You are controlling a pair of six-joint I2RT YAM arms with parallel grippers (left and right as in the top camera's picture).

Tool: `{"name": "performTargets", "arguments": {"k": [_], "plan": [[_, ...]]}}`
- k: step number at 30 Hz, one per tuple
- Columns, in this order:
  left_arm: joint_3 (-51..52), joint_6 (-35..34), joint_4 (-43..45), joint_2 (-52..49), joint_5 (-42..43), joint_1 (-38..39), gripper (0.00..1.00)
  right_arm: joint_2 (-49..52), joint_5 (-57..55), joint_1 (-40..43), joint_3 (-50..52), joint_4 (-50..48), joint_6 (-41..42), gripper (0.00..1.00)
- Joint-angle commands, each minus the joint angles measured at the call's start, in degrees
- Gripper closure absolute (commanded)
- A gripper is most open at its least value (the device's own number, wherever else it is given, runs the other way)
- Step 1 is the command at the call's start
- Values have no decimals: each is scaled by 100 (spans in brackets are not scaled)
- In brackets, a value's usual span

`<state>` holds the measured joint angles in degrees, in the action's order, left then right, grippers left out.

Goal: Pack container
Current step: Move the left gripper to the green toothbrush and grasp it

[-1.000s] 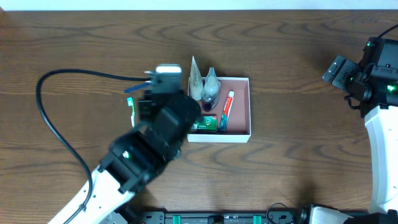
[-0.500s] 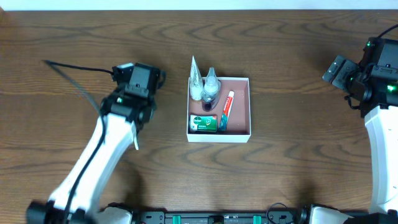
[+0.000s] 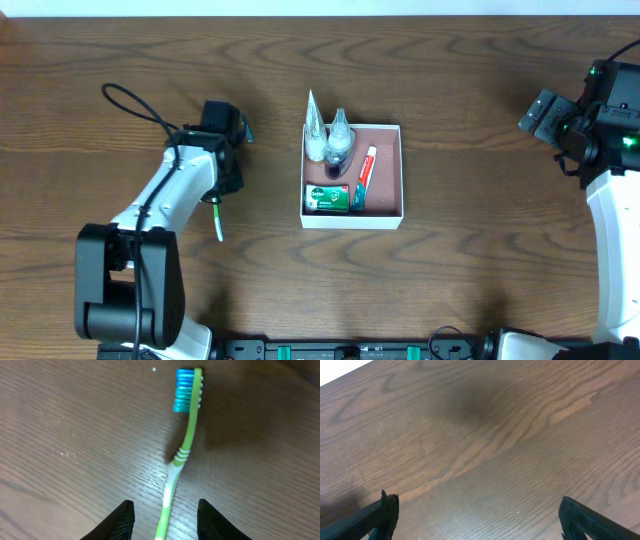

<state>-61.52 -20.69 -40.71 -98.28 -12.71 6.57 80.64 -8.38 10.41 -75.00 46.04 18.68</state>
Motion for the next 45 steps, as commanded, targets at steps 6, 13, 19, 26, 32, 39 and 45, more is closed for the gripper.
{"name": "performTargets", "arguments": {"k": [6,13,19,26,32,39,45], "plan": [[142,890,190,-31,1128,-444,58,26,2,28,-22,4,57,1],[208,1021,87,-31,1123,-527,58,26,2,28,-22,7,57,1],[208,1023,87,-33,1123,-527,59,26,2,28,-22,4,57,1],[323,1062,116,-33,1119,-527,58,26,2,28,-22,7,57,1],[490,1058,280,-33,1102,-527,58,26,2,28,-22,7,57,1],[831,1034,671,-33,1104,-527,58,26,2,28,-22,4,57,1],[1032,962,881,-33,1104,-527,60,26,2,28,-22,7,57,1]]}}
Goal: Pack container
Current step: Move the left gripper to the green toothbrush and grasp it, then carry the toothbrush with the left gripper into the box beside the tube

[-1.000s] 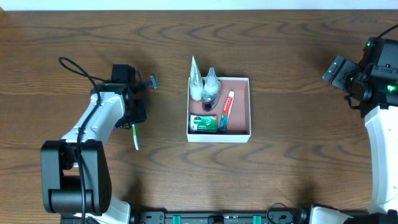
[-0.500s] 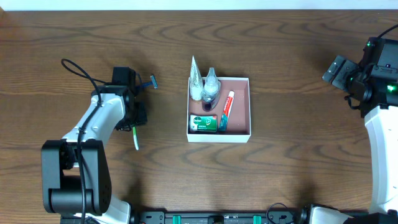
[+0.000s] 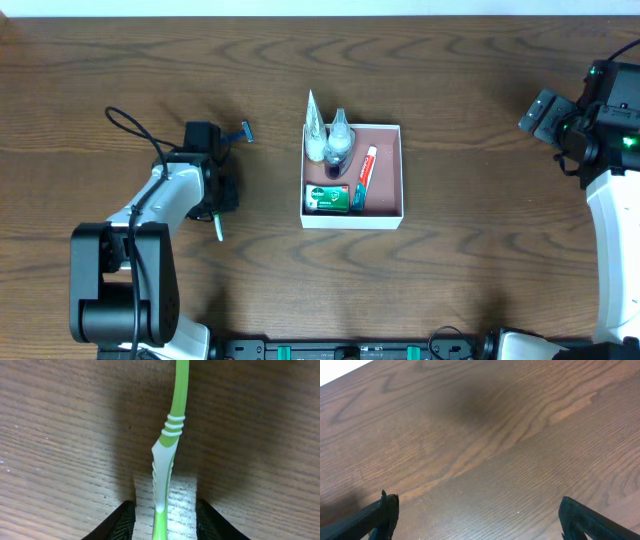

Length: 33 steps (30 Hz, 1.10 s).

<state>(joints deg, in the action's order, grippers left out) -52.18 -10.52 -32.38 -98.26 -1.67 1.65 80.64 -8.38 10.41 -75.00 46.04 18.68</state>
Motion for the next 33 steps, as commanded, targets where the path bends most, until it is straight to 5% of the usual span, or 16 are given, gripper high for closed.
{"name": "performTargets", "arguments": {"k": [1,7,12,23,33], "plan": [[116,-70,66,-35,0,-35,62,26,2,28,-22,7,57,1],[120,-87,61,-35,2,-35,87,26,2,28,-22,7,57,1],[120,-391,59,-35,9,-33,94,26,2,28,-22,7,57,1],[-389,-337,-444,479,240,-28,94,26,2,28,-22,7,57,1],[-1091,-203,-514,2555,1856,306,94,26,2,28,-22,7,57,1]]}}
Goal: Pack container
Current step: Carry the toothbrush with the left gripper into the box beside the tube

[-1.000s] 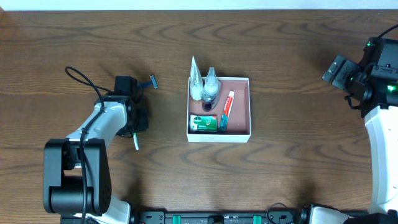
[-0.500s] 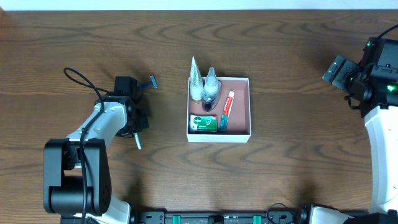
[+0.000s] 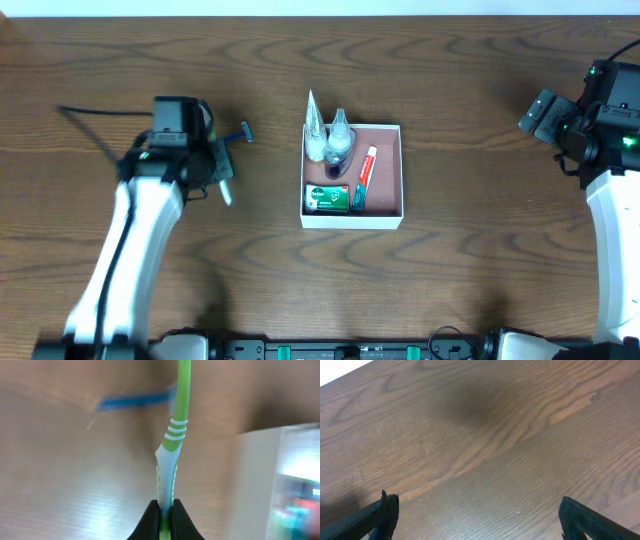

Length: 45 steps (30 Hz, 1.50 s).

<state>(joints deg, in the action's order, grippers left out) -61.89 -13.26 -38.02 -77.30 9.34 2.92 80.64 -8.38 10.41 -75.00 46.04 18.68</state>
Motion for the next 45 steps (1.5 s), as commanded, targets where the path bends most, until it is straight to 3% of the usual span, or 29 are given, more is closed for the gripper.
{"name": "performTargets", "arguments": {"k": [1,8,16,20,27,31,38,45], "plan": [[-120,50,153,684,890,313,94,26,2,28,-22,7,57,1],[-120,-74,990,1534,603,1718,94,26,2,28,-22,4,57,1],[-118,-103,1742,1019,-2291,3932,94,26,2,28,-22,4,57,1],[-118,-356,2015,369,-3327,4597,94,26,2,28,-22,7,57,1],[-118,-361,2717,-846,-3449,5066,94,26,2,28,-22,4,57,1],[-118,-761,2857,-1335,-3458,5086,94,26,2,28,-22,4,57,1],[-118,-1526,2852,-1705,-3488,5084,94,26,2,28,-22,7,57,1],[-118,-1624,2852,-1836,-3486,5084,94,26,2,28,-22,4,57,1]]}}
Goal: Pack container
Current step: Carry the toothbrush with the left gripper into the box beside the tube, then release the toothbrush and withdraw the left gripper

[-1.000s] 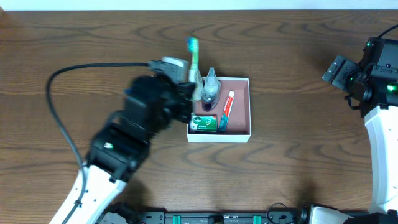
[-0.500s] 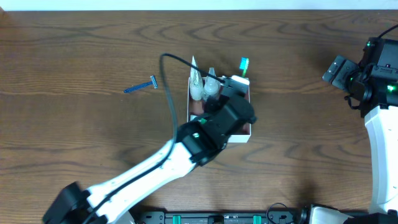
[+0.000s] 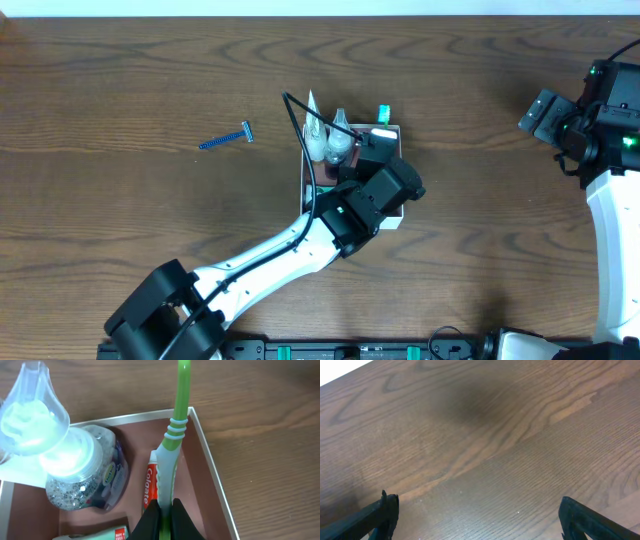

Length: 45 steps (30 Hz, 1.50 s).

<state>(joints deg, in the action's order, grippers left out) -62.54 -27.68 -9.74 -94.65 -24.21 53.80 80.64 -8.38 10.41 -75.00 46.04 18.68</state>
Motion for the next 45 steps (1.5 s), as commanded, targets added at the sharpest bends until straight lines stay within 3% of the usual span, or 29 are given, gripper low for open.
{"name": "performTargets", "arguments": {"k": [1,17,23,35,44,45], "plan": [[-52,-184,26,-131,-131,-4,94,26,2,28,-22,4,57,1],[-52,-267,136,-544,-129,-4,94,26,2,28,-22,4,57,1],[-52,-267,136,-544,-129,-4,88,26,2,28,-22,7,57,1],[-55,-192,188,-542,-136,-4,86,26,2,28,-22,4,57,1],[-122,551,153,761,24,42,83,26,2,28,-22,7,57,1],[-122,575,31,999,37,52,79,26,2,28,-22,4,57,1]]}}
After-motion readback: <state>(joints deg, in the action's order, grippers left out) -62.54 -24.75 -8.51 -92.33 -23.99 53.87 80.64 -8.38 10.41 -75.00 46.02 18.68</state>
